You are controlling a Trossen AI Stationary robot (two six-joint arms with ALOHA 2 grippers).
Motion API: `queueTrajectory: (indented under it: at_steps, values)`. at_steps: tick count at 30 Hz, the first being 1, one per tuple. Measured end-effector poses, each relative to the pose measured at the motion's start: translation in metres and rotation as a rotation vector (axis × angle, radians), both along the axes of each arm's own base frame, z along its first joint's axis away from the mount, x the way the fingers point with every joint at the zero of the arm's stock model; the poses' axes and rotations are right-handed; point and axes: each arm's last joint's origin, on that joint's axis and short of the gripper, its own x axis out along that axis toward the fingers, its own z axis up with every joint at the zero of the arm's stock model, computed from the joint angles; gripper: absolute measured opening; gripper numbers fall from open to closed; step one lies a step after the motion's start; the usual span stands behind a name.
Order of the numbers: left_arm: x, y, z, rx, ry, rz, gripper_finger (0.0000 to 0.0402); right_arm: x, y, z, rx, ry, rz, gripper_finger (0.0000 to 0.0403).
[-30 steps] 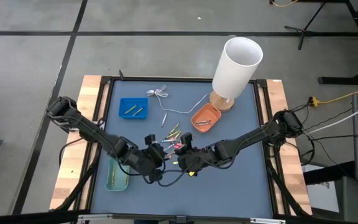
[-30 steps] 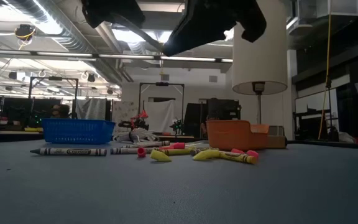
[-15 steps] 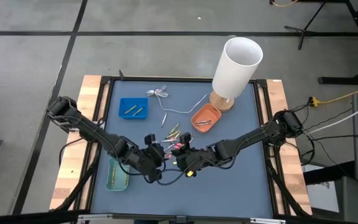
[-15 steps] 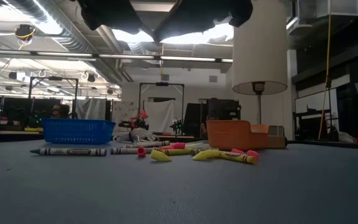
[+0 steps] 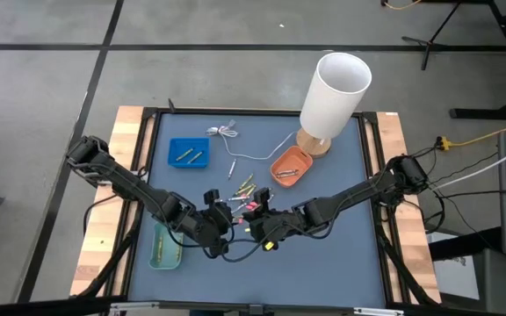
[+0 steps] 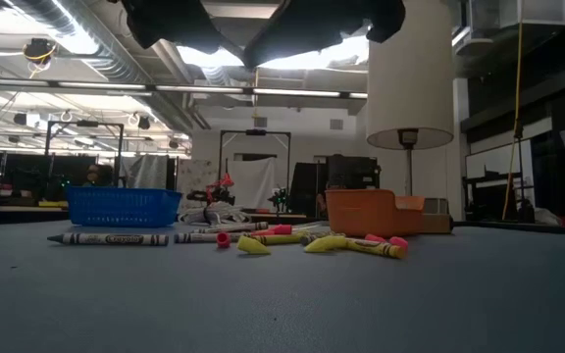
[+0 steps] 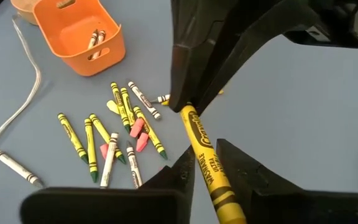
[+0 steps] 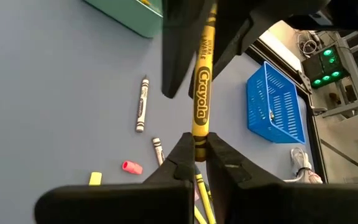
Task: Sort crayons
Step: Put the yellow crayon into the green bin
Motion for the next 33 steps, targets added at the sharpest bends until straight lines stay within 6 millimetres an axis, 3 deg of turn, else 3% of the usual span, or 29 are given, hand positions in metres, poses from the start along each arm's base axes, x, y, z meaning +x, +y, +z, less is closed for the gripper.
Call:
queueTrajectory:
  at_steps: [6, 15, 26, 33]
  values:
    - [-0.0002, 0.0004, -0.0003, 0.005, 0.003, 0.004, 0.0011, -0.0001, 0.0002, -0.0001, 0.002, 0.002, 0.002, 0.0017]
    - [0.0, -0.0002, -0.0001, -0.004, 0.001, -0.004, 0.0008, 0.0, 0.0007, -0.0002, 0.014, 0.006, 0.019, 0.002]
    - [0.0005, -0.0007, 0.0007, -0.012, -0.005, -0.009, 0.0008, 0.0005, 0.001, -0.0001, 0.034, 0.008, 0.042, 0.0126]
    - [-0.0044, -0.0028, -0.0044, -0.1, 0.111, -0.115, 0.0008, -0.0026, 0.0006, -0.004, 0.022, 0.06, 0.05, 0.0149]
